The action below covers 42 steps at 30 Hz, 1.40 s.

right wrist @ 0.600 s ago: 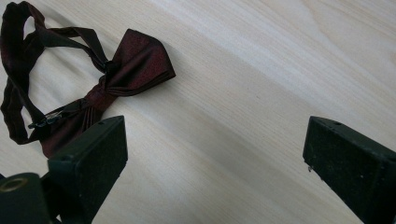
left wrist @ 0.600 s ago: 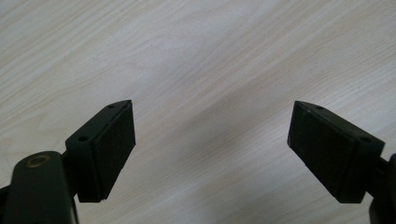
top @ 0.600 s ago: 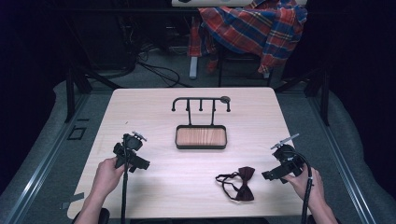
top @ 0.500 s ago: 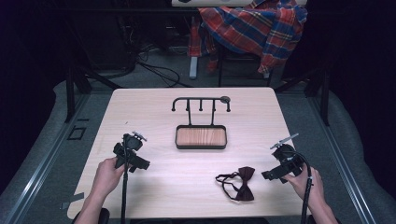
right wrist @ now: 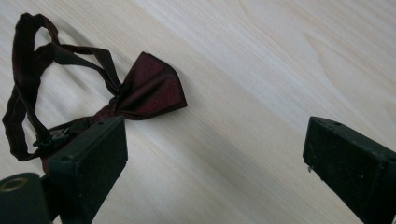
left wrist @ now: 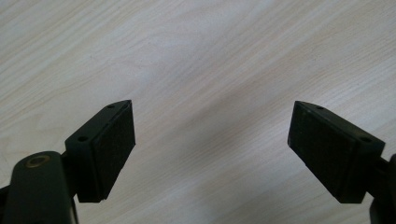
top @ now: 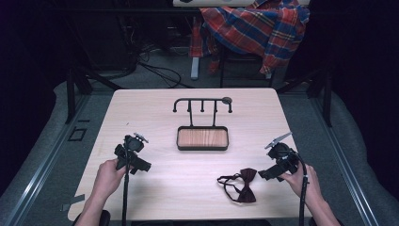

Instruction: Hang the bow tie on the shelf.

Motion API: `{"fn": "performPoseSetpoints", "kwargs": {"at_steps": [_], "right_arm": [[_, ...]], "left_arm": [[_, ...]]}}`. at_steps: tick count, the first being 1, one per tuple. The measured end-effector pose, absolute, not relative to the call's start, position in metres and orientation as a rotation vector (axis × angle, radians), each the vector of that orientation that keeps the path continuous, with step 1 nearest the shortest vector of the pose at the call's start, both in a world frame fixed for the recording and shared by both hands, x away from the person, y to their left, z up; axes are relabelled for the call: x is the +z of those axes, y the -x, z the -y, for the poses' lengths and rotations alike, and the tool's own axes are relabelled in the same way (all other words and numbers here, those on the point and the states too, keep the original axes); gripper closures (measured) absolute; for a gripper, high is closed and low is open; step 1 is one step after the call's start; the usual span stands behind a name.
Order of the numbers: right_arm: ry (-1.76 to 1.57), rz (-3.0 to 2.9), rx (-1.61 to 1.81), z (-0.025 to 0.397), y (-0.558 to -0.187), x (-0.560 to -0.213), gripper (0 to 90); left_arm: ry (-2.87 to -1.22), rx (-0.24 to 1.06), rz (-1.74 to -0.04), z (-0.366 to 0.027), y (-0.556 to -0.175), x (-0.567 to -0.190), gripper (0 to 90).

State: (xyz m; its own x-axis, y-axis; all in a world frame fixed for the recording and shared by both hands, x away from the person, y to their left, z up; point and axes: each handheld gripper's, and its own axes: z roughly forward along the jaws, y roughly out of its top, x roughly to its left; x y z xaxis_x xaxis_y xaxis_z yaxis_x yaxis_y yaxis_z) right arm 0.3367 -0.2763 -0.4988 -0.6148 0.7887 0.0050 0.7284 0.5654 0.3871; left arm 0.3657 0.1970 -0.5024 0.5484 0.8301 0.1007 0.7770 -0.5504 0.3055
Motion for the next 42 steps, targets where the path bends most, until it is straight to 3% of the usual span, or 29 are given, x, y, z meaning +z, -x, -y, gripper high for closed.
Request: {"fn": "performPoseSetpoints", "kwargs": {"at_steps": [34,37,39,42], "right_arm": [[-0.895,-2.846,0.449,0.194,-0.349,-0.51,0.3],[-0.876,-2.854,0.441,0.19,-0.349,-0.511,5.6],[-0.85,-2.88,0.445,0.185,-0.35,-0.513,18.6],[-0.826,-2.889,0.444,0.18,-0.349,-0.514,30.3]], "left_arm": [[-2.569,0.333,-1.347,-0.197,-0.365,-0.503,15.0],[-2.57,0.334,-1.347,-0.197,-0.365,-0.503,15.0],[-2.571,0.334,-1.345,-0.197,-0.365,-0.503,14.9],[-2.571,0.334,-1.346,-0.197,-0.365,-0.503,15.0]]}}
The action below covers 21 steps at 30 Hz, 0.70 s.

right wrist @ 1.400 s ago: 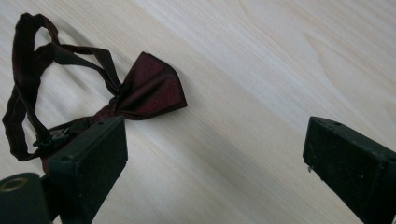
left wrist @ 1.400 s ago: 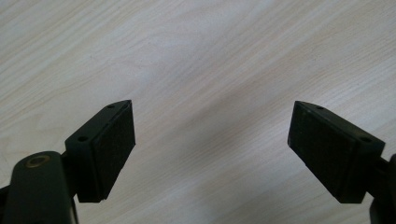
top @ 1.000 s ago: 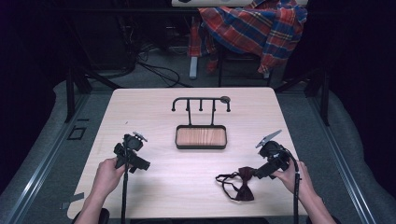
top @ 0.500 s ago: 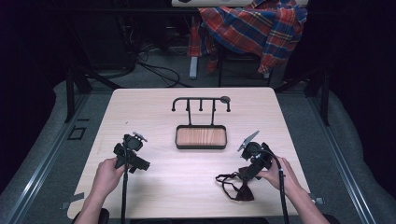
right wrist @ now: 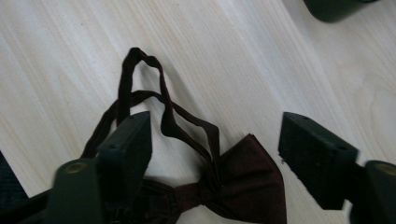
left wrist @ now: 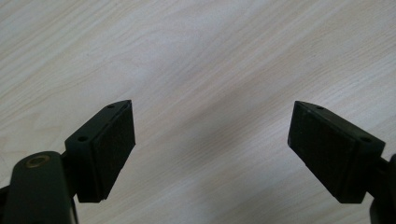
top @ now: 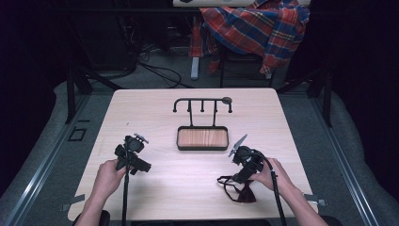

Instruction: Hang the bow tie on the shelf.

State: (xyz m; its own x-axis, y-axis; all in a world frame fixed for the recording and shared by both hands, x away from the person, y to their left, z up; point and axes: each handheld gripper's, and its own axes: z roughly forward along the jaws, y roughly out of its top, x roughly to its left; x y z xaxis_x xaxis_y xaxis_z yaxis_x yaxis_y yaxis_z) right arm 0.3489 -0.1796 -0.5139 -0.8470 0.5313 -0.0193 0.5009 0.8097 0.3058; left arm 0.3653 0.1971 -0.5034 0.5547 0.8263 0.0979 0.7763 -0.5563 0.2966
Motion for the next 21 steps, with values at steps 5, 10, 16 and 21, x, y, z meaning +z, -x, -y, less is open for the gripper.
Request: {"fn": "performPoseSetpoints", "kwargs": {"at_steps": [5,10,16,21], "right_arm": [[-0.758,-2.914,0.408,0.17,-0.347,-0.516,39.5],[-0.695,-2.944,0.326,0.16,-0.346,-0.523,46.3],[-0.679,-2.958,0.243,0.157,-0.345,-0.531,57.3],[-0.652,-2.967,0.187,0.156,-0.343,-0.535,65.9]], "left_arm": [[-2.572,0.334,-1.345,-0.197,-0.365,-0.503,15.0],[-2.573,0.335,-1.344,-0.197,-0.365,-0.503,15.0],[-2.574,0.334,-1.343,-0.197,-0.365,-0.503,15.0],[-2.573,0.337,-1.343,-0.197,-0.365,-0.503,15.0]]}}
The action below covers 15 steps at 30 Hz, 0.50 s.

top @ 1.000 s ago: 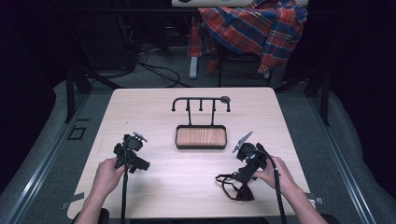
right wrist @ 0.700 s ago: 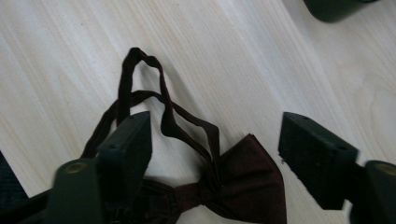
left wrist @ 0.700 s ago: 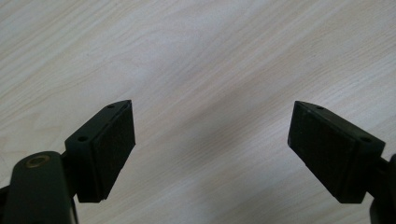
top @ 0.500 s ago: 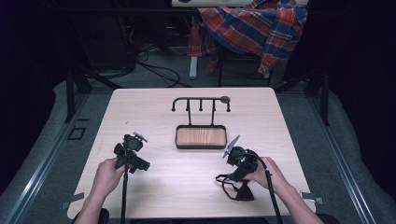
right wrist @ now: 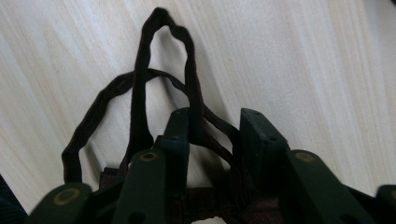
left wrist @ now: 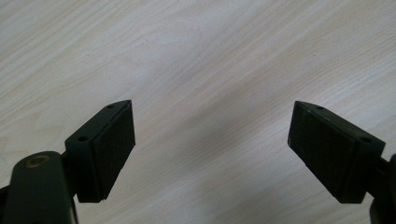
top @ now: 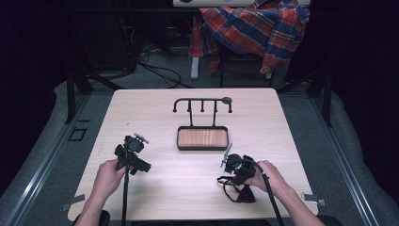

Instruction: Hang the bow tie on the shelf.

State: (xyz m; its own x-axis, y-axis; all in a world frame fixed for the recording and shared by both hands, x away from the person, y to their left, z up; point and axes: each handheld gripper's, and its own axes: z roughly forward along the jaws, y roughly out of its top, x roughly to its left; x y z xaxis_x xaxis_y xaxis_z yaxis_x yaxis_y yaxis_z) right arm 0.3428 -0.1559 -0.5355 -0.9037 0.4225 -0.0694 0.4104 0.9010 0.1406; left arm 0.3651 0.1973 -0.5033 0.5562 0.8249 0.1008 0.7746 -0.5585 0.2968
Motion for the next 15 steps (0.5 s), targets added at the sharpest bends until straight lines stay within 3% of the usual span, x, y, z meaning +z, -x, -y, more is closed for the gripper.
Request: {"fn": "performPoseSetpoints", "kwargs": {"at_steps": [7,15], "right_arm": [[-0.623,-2.969,0.135,0.155,-0.34,-0.538,85.0],[-0.684,-2.887,0.228,0.163,-0.338,-0.52,87.9]], "left_arm": [[-2.573,0.336,-1.345,-0.197,-0.365,-0.504,15.0],[-2.576,0.338,-1.347,-0.198,-0.365,-0.503,14.9]]}}
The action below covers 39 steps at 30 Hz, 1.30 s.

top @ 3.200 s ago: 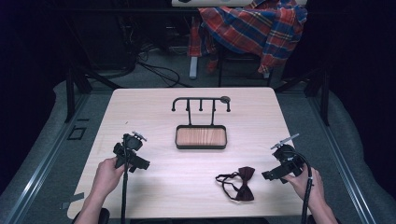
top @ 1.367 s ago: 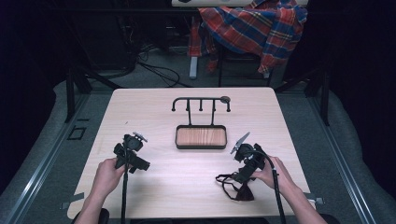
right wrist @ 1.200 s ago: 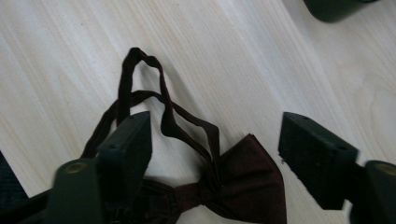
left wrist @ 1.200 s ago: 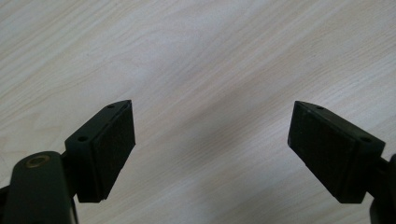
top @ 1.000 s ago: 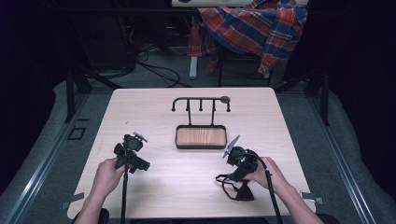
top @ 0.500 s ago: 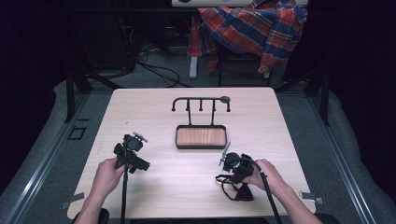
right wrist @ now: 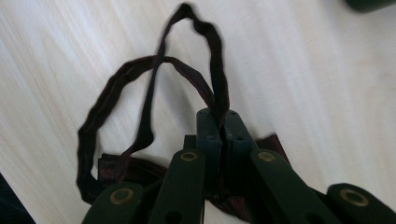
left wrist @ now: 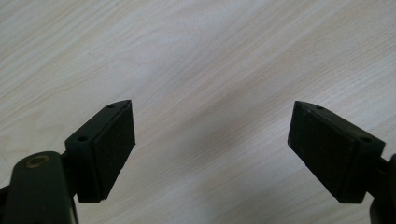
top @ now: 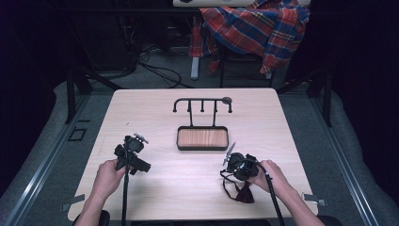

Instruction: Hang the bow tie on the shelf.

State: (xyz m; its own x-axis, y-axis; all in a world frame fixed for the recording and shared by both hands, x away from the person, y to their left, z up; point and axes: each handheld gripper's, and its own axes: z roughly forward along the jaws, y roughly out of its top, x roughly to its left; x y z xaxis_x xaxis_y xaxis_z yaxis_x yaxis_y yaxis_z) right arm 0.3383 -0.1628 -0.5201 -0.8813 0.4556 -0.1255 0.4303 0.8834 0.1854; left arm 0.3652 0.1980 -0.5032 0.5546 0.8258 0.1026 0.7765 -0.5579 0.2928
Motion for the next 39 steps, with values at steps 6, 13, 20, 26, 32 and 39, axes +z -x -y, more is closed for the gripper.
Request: {"fn": "performPoseSetpoints", "kwargs": {"at_steps": [6,13,20,26,32,39], "right_arm": [[-0.751,-2.773,0.367,0.171,-0.334,-0.498,88.2],[-0.819,-2.708,0.462,0.174,-0.337,-0.479,88.3],[-0.876,-2.694,0.483,0.176,-0.345,-0.471,88.3],[-0.922,-2.673,0.505,0.181,-0.353,-0.464,88.3],[-0.958,-2.649,0.554,0.183,-0.36,-0.458,88.3],[-0.982,-2.619,0.585,0.181,-0.374,-0.447,88.2]], "left_arm": [[-2.578,0.338,-1.347,-0.198,-0.365,-0.503,15.0],[-2.577,0.338,-1.349,-0.198,-0.365,-0.504,15.0],[-2.578,0.334,-1.355,-0.198,-0.365,-0.505,15.0],[-2.573,0.337,-1.359,-0.198,-0.365,-0.505,15.0],[-2.584,0.338,-1.35,-0.198,-0.365,-0.505,15.1],[-2.571,0.328,-1.359,-0.199,-0.365,-0.505,15.0]]}}
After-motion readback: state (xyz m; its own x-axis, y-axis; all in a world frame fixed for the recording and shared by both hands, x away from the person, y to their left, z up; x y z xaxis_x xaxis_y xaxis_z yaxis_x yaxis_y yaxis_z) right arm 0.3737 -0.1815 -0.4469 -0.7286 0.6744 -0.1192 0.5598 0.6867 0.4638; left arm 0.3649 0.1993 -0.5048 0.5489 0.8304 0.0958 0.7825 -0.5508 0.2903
